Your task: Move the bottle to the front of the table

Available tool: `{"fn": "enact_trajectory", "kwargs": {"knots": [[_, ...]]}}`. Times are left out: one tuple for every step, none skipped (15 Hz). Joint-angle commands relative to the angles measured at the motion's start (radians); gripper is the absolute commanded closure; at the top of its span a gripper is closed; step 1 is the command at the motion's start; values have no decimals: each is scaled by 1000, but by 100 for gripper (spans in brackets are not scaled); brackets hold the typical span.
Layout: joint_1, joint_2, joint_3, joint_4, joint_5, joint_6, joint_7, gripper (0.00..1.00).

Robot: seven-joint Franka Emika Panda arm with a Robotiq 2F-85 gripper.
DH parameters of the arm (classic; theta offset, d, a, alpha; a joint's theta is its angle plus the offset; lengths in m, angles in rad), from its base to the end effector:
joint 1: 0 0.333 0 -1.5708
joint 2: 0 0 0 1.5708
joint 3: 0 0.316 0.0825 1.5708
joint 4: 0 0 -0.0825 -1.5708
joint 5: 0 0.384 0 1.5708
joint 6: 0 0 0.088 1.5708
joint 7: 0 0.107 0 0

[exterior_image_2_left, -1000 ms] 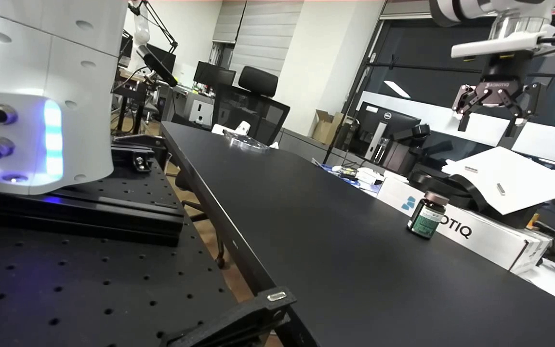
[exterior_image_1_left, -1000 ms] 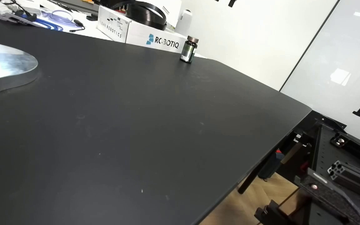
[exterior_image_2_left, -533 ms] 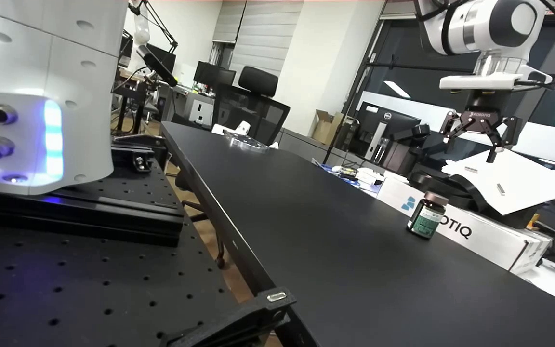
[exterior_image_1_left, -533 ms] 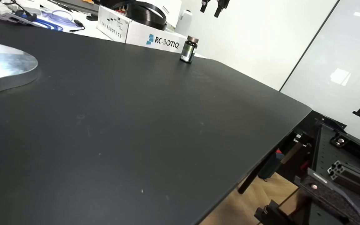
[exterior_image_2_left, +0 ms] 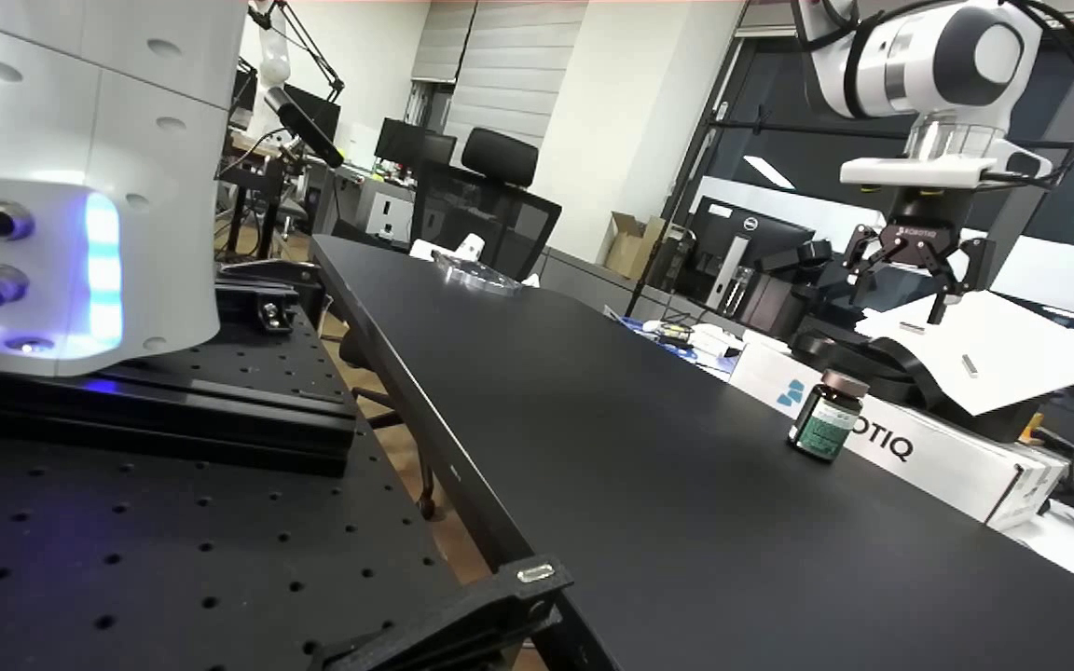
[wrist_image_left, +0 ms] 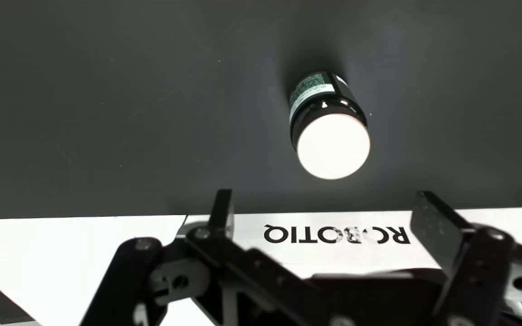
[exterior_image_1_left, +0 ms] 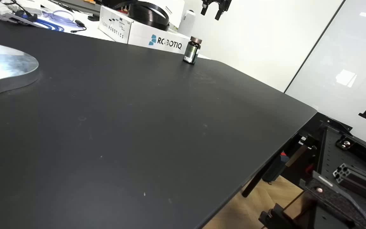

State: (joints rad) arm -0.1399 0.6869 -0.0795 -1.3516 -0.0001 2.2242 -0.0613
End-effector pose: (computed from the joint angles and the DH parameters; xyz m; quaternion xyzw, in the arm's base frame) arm 0.7352 -0.1499 0.3378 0.9930 -0.0673 0.0894 0.0371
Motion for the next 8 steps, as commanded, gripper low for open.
{"fn": "enact_trajectory", "kwargs": {"knots": [[-9, 28, 21, -3, 16, 59, -9, 0], [-10, 42, 25, 3, 17, 77, -13, 0], [-12, 55, 27, 8, 18, 87, -14, 0], [-14, 68, 30, 17, 22, 88, -11, 0], [-17, 81, 34, 20, 26, 94, -14, 0], [-16, 92, 34, 22, 28, 98, -13, 0], [-23, 103, 43, 24, 41, 102, -25, 0], [-24, 114, 45, 28, 47, 103, -28, 0]]}}
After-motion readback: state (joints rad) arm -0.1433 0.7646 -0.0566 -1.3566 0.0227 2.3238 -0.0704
